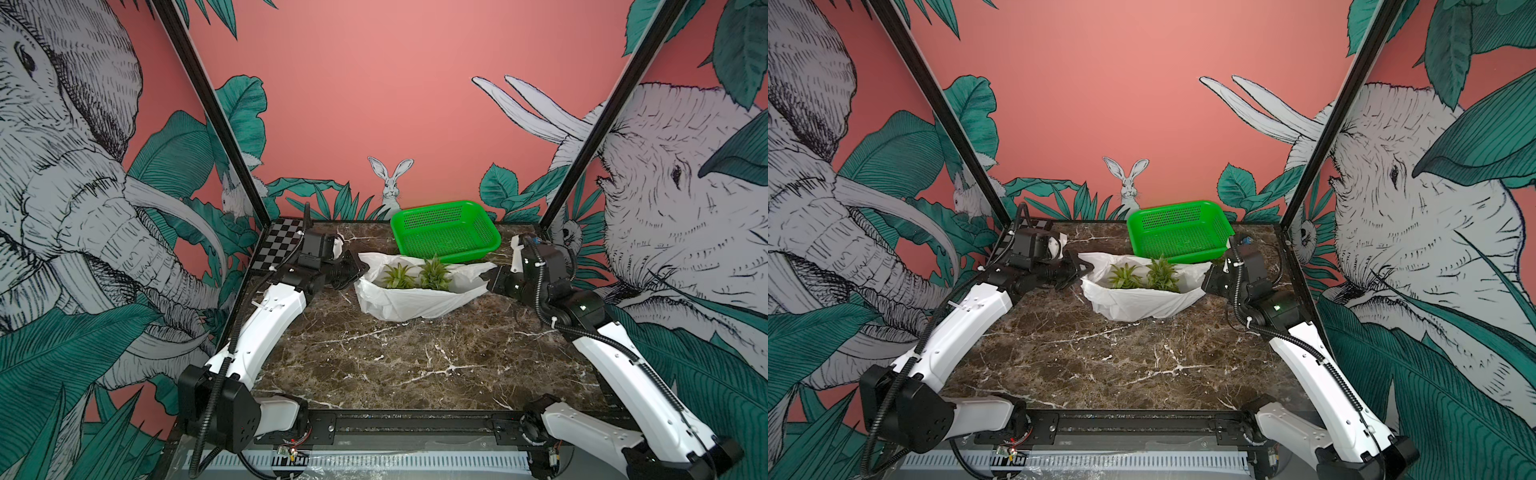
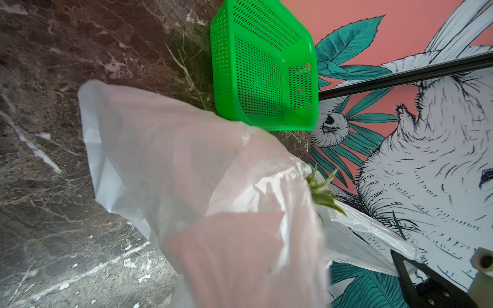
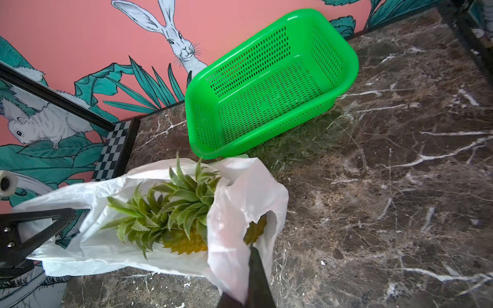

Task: Place the pineapple into a plastic bag & tie a knot
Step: Adjust the plastic bag at the center of the board.

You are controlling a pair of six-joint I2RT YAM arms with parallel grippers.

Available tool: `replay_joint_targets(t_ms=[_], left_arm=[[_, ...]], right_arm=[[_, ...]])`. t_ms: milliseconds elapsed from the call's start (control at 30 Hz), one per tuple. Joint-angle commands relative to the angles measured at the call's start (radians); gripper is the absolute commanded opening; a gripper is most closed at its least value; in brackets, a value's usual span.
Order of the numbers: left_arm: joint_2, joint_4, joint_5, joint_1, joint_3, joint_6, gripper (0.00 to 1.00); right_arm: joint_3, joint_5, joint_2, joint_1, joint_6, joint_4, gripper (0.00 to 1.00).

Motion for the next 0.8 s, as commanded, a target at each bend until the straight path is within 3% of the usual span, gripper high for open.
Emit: replay_joint_targets(t_ms=[0,233,433,767], left_arm=[[-0.054,-0.019,-0.036,0.007,0.030,0.015,0.00],[-0.072,-0.024,-0.053,0.004,0.000,0.002,0.00],[-0.063,-0.017,-0.037,-0.004,-0.064,0.002,0.00],[0.071,-0.011,-0.007,-0.084,-0.076,0.023,0.00]], right_arm=[[0.086,0.082,-0.014,-0.013,-0.029,-0.068,0.00],[0.128,0.092,0.040,-0.026,-0.036,-0.188,0.00],[-0.018,0.132,0.105,-0.037,-0.051,-0.239,0.00],[-0.114,0.282,0.013,-0.053,0.031,-0.382,0.00]])
